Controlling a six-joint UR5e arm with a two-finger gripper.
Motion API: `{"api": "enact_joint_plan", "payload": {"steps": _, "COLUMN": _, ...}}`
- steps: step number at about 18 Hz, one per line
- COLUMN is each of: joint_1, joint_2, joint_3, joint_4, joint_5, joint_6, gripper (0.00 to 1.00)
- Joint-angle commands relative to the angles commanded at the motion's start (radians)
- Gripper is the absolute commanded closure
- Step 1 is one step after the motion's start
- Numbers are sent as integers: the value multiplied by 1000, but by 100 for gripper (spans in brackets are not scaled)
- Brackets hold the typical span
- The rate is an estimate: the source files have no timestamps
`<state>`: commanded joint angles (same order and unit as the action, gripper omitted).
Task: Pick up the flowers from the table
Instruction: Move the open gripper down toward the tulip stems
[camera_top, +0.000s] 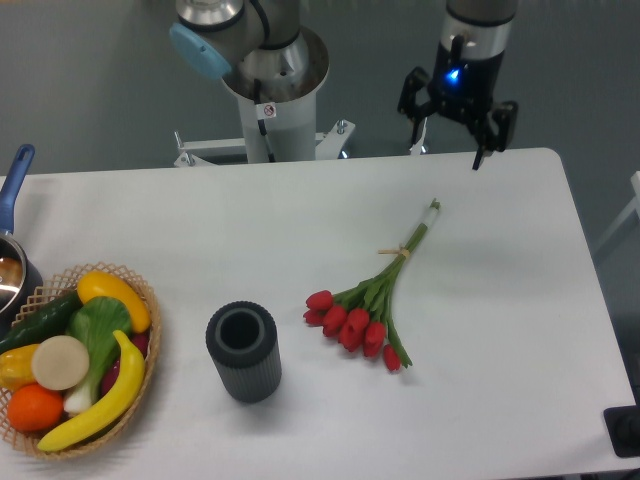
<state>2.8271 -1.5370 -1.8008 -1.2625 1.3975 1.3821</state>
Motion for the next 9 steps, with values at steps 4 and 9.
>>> {"api": "enact_joint_plan", "payload": {"steps": 4, "joint_1": -40, "joint_2": -37, "joint_3": -48, "joint_4": 9, "joint_5": 3, "joint_6": -9, "gripper": 0}}
{"api": "enact_joint_plan", "payload": {"steps": 9, "joint_1": -75, "joint_2": -80, "joint_3": -124, "joint_4": 150, "joint_5": 3, "joint_6": -122, "gripper": 0}}
